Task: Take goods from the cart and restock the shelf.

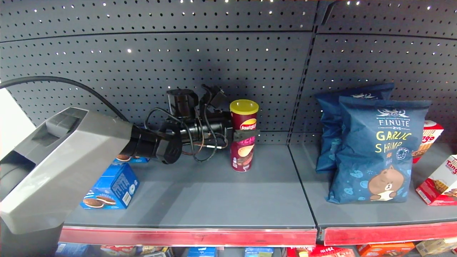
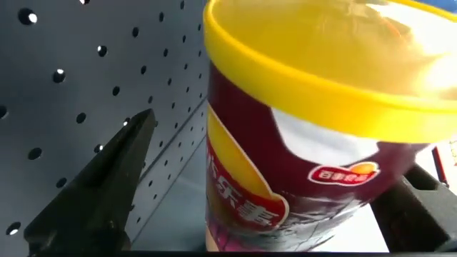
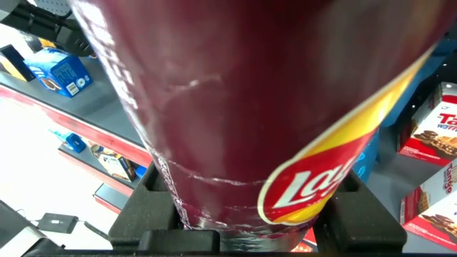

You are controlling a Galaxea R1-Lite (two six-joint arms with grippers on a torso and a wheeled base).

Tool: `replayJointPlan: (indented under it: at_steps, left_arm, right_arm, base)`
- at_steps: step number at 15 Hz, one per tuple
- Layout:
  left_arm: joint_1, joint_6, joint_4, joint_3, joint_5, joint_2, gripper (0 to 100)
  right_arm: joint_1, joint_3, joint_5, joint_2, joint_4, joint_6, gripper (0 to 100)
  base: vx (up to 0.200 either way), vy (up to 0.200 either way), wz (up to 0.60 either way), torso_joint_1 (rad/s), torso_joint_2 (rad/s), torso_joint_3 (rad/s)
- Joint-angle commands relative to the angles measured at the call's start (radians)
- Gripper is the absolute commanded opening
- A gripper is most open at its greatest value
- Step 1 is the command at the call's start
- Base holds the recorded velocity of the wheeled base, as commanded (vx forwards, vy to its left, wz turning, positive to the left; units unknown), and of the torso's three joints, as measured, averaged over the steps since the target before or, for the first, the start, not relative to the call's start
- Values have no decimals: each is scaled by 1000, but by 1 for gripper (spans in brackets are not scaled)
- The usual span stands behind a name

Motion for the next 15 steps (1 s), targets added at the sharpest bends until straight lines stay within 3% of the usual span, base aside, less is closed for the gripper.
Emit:
replayJointPlan:
  at_steps: [1, 7, 8, 11, 15]
  left_arm:
    - [-2, -1, 1, 0, 0, -4, 0]
    - [-3, 1, -2, 61, -28, -68, 0]
    - [-3, 1, -2, 100, -57, -102, 0]
    - [-11, 4, -6, 173, -73, -166, 0]
    - [-16, -1, -137, 374, -158, -272, 0]
  right_arm:
    - [0, 1, 0, 1, 1, 0, 0]
    - [0, -1, 0, 1, 1, 0, 0]
    - [0, -2, 0, 1, 1, 0, 0]
    - [-1, -2, -3, 1, 1, 0, 0]
    - [-7, -5, -8, 1, -1, 0, 0]
  base:
    - [0, 0, 0, 0, 0, 0]
    - [0, 0, 0, 0, 0, 0]
    - [0, 0, 0, 0, 0, 0]
    - [0, 0, 0, 0, 0, 0]
    - [0, 0, 0, 0, 0, 0]
